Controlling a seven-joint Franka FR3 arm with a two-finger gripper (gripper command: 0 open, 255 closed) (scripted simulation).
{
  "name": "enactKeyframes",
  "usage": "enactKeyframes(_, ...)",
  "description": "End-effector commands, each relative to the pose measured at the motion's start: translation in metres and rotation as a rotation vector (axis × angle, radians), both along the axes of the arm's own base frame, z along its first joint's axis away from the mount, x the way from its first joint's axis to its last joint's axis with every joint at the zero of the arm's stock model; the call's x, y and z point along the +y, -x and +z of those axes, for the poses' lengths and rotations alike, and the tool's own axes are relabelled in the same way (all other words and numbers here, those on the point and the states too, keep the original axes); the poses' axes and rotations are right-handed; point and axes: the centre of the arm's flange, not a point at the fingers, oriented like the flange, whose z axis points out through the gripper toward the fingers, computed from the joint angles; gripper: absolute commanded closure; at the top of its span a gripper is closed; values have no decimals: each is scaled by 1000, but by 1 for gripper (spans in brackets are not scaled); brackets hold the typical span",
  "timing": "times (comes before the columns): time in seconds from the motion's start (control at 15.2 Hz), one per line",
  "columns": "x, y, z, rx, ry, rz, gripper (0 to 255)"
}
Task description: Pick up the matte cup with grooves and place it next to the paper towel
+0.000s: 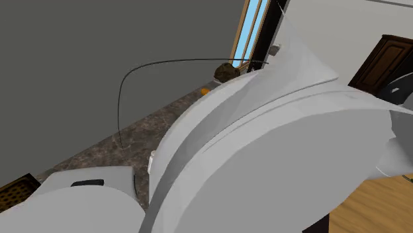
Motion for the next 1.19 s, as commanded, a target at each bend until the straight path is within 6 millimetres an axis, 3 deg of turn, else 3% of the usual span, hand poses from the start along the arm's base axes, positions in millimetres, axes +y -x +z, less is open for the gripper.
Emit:
enactKeyframes(0.0, 1, 1, -11, 0, -1, 0, 255)
enactKeyframes(1.12, 1, 1, -100, 0, -1, 0, 255)
